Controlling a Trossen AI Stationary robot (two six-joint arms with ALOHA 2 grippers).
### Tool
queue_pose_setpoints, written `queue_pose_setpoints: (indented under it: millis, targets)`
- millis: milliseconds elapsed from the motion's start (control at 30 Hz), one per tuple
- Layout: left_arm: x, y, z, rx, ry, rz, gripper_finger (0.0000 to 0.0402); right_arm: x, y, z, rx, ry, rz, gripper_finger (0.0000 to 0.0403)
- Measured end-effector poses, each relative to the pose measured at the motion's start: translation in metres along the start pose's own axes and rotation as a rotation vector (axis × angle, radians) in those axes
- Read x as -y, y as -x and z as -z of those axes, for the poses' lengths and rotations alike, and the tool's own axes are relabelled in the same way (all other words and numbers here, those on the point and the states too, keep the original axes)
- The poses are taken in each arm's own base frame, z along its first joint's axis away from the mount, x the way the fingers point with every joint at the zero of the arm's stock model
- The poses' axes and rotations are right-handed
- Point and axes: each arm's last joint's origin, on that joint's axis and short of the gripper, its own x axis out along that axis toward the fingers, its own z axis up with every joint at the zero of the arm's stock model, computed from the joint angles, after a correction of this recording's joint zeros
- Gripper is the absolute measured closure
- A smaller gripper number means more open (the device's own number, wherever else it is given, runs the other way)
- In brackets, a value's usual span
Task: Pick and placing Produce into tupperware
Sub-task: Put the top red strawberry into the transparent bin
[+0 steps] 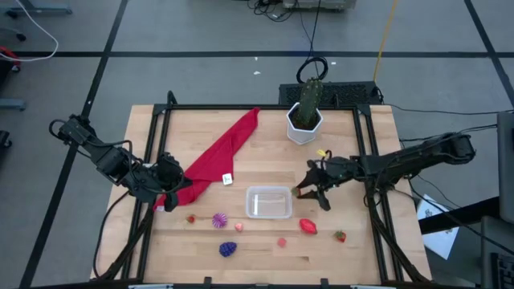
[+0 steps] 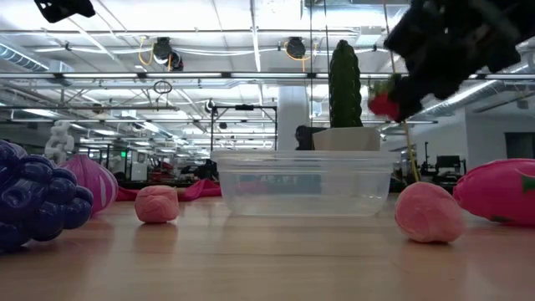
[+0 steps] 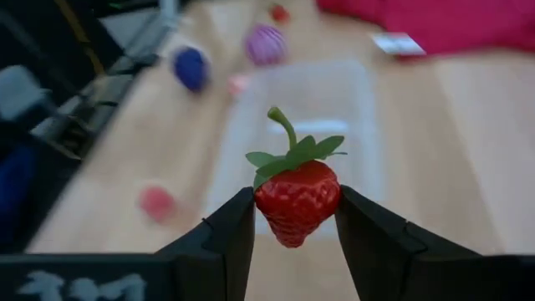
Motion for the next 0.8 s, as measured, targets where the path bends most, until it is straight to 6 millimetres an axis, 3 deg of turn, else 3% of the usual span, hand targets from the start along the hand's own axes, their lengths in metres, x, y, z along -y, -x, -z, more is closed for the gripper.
queue_pose_setpoints:
  millis: [200,367,533,800]
  targets:
    - [0.0,0.0,0.0,0.0,-0.002,0.0,0.0364,-0.036,-0.005,-0.038,0.062,0.175,-0.029,0.0253]
    - [0.0,0.0,0.0,0.002,-0.006,-0.002,0.0364,-0.054,-0.022,-0.065,-0.03,0.272,0.075,0.0253]
    - [0.0,0.0,0.0,0.004,-0.007,-0.005,0.0364,-0.056,-0.047,-0.085,-0.206,0.236,0.158,0.0252]
    - [-0.001,0.0,0.001,-0.014,-0.013,-0.004,0.0364,-0.049,-0.081,-0.094,-0.385,0.053,0.239,0.0252]
